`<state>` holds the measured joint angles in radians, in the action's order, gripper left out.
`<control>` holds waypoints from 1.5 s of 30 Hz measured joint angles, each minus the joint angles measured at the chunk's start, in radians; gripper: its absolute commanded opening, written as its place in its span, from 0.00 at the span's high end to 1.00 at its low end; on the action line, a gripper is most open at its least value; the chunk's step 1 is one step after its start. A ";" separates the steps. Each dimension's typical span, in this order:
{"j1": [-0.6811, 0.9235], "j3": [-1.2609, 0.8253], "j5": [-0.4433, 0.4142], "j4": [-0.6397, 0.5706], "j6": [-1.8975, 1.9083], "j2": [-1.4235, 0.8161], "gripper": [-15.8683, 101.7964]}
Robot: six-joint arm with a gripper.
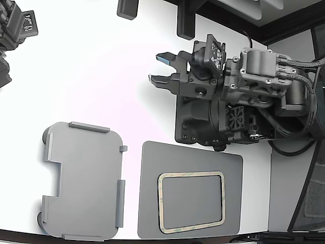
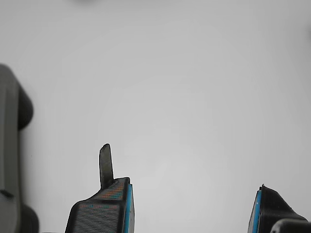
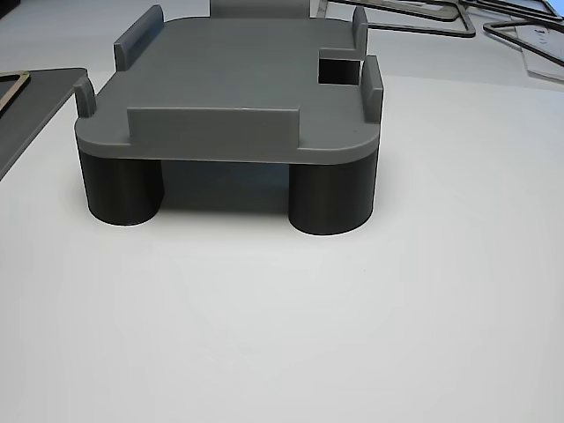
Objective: Move top rectangular frame to the holder.
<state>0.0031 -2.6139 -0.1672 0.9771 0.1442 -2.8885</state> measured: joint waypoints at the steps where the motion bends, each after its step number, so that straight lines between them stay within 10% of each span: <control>1: 0.000 0.023 0.000 -0.003 -0.005 0.009 0.02; 16: 0.206 0.420 0.035 0.202 -0.008 0.377 0.02; 29: 0.713 0.661 -0.155 0.454 0.430 0.739 0.03; 45: 1.011 0.652 0.051 0.554 0.765 0.870 0.02</control>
<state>1.0140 -1.9620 -0.1166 1.5309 0.9097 -2.0187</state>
